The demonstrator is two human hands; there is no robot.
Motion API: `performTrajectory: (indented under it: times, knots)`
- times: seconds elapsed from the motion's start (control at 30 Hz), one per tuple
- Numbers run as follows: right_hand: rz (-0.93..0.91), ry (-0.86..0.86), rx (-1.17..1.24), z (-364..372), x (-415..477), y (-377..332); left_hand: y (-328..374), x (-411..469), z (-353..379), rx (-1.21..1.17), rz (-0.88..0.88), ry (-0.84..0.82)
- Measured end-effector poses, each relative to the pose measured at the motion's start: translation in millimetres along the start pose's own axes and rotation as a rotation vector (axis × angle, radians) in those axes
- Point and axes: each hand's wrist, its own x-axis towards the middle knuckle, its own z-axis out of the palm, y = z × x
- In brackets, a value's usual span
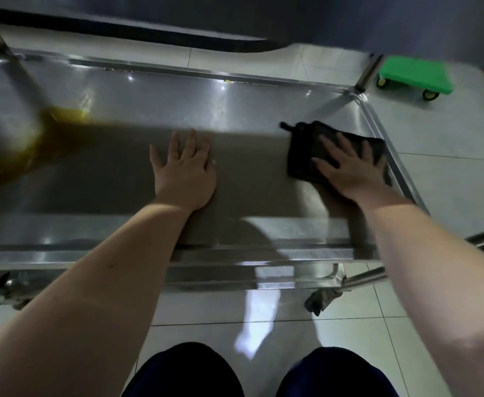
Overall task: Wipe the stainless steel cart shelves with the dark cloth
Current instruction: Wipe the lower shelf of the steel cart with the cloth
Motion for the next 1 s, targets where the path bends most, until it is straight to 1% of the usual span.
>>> performTrajectory:
  times: [0.07, 0.13, 0.2, 0.3, 0.33, 0.4, 0.47, 0.6, 0.67, 0.73, 0.8, 0.9, 0.93, 1.0]
  knots:
    - [0.096, -0.013, -0.014, -3, -6, 25, 1, 0, 1, 0.002, 0.002, 0.009]
    - [0.106, 0.012, -0.008, 1, -13, 11, 2, 0, 2, 0.006, -0.002, 0.006]
    - [0.010, 0.026, 0.003, 9, -26, -33, 3, 1, 2, 0.006, -0.006, 0.001]
    - [-0.221, 0.034, -0.062, 23, -58, -106, 1, 0, 3, -0.001, -0.013, 0.021]
    - [-0.270, 0.018, -0.071, 25, -64, -117, 1, -1, 2, -0.003, -0.016, 0.027]
    - [-0.312, -0.015, -0.053, 21, -65, -109, 1, -2, 2, -0.012, -0.017, 0.031]
    - [-0.272, -0.009, -0.030, 15, -56, -72, 2, -2, 1, -0.022, -0.016, 0.039]
    - [0.010, -0.037, -0.024, 3, -48, 20, 4, -2, 1, -0.008, -0.006, 0.052]
    - [0.091, -0.051, -0.029, 3, -52, 37, 5, -2, 1, 0.006, -0.002, 0.049]
    - [0.104, -0.031, -0.029, 6, -56, 23, 5, -3, 1, 0.017, -0.003, 0.047]
    - [0.018, -0.017, -0.021, 11, -66, -16, 4, -2, 1, 0.019, 0.008, 0.043]
    - [-0.250, 0.002, -0.063, 24, -96, -88, 3, -1, 1, 0.007, 0.010, 0.046]
    - [-0.310, 0.007, -0.062, 27, -105, -104, 2, -1, 2, -0.001, 0.003, 0.043]
    - [-0.345, 0.006, -0.049, 28, -111, -110, 2, -3, 2, -0.018, 0.001, 0.041]
